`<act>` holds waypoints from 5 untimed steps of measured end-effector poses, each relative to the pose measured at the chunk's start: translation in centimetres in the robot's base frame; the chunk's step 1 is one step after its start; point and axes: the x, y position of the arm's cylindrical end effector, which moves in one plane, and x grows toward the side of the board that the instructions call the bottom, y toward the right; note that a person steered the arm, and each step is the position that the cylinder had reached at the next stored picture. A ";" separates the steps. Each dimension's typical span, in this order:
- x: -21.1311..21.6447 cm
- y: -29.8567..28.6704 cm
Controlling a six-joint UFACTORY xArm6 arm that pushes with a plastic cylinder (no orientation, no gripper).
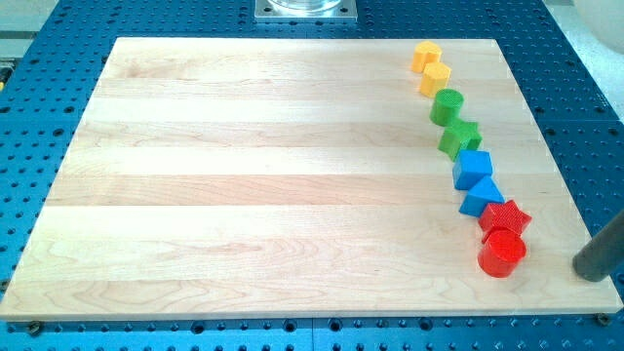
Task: Move the red circle to the left of the board
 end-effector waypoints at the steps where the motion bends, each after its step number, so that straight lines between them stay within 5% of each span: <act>1: -0.3 -6.1; 3: -3.7 -19.5; 5: -7.3 -18.3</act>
